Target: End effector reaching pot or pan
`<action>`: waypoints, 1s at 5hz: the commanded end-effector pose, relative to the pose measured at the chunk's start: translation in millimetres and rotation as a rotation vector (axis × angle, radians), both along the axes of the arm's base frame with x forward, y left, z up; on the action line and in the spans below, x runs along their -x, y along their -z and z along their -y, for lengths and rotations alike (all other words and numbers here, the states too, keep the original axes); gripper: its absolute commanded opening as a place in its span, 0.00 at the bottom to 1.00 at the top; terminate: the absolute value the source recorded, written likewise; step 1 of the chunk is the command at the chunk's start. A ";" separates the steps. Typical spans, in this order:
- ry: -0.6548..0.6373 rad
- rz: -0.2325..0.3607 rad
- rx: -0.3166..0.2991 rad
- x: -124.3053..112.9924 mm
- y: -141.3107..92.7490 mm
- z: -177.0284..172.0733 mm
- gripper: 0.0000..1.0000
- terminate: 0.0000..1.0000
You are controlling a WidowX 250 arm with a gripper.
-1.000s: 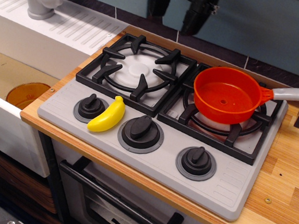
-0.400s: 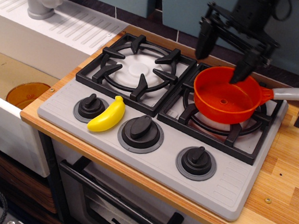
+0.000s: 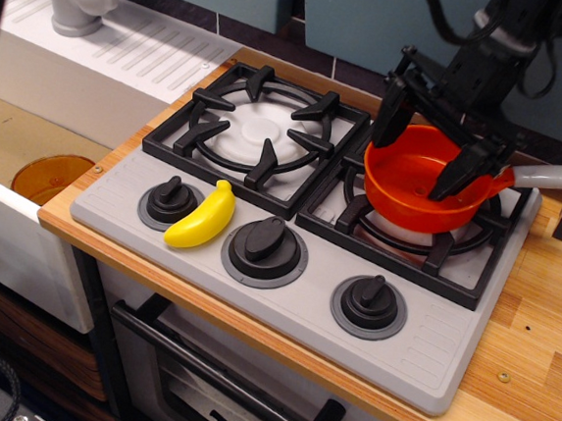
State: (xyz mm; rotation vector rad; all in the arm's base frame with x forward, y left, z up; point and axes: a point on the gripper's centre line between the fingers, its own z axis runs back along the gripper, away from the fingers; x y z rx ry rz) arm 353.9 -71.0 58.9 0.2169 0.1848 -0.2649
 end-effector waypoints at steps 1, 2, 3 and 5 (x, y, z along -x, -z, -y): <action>0.022 0.024 -0.076 -11.9 -46.9 -27.6 1.00 0.00; 0.010 0.024 -0.089 -10.5 -47.3 -29.3 1.00 0.00; 0.022 0.053 -0.088 -13.8 -40.2 -37.6 1.00 0.00; 0.005 0.104 -0.060 -24.7 -0.2 -42.9 1.00 0.00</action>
